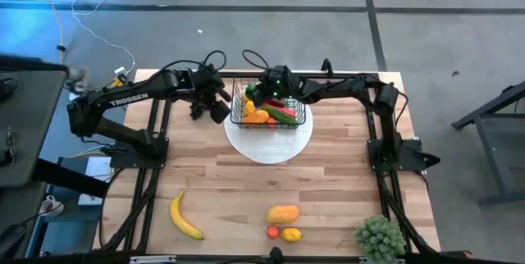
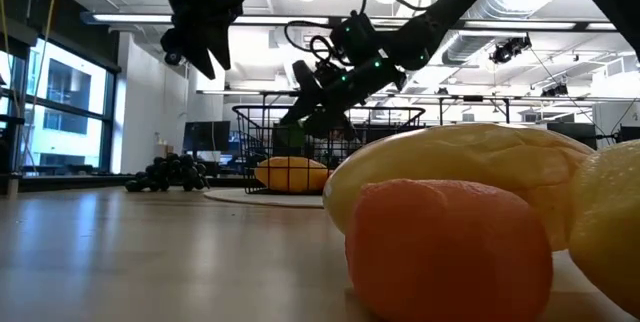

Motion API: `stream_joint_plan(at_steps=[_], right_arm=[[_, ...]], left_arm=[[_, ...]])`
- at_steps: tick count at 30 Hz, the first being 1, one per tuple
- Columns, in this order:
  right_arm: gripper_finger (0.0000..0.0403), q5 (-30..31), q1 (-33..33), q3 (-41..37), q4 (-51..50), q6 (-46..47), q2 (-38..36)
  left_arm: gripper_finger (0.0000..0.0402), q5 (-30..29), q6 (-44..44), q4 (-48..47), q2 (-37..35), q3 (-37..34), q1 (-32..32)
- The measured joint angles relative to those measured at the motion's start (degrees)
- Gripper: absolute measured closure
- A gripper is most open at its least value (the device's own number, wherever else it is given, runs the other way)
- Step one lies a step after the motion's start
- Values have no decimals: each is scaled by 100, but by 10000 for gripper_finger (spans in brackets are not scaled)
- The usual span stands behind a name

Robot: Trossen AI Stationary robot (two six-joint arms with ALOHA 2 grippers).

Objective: Build produce basket
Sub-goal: Put the green lime into the black wire basket, then put the yellow banana into the black wire basket

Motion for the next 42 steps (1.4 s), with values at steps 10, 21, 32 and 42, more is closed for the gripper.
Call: stream_joint_plan(at_steps=[10, 21, 32, 42], right_arm=[[130, -110, -4, 0, -96, 502, -26], [111, -280, 83, 0, -758, 532, -706], [110, 546, 669, 0, -2171, 830, -1900], [110, 1427, 1558, 0, -2420, 1245, -2438]], left_arm=[[156, 69, 211, -67, 0, 0, -3], [156, 134, 666, -767, -37, 0, -137], [156, 155, 1009, -1091, -81, 0, -898], [156, 161, 688, -1550, -81, 0, -1753]])
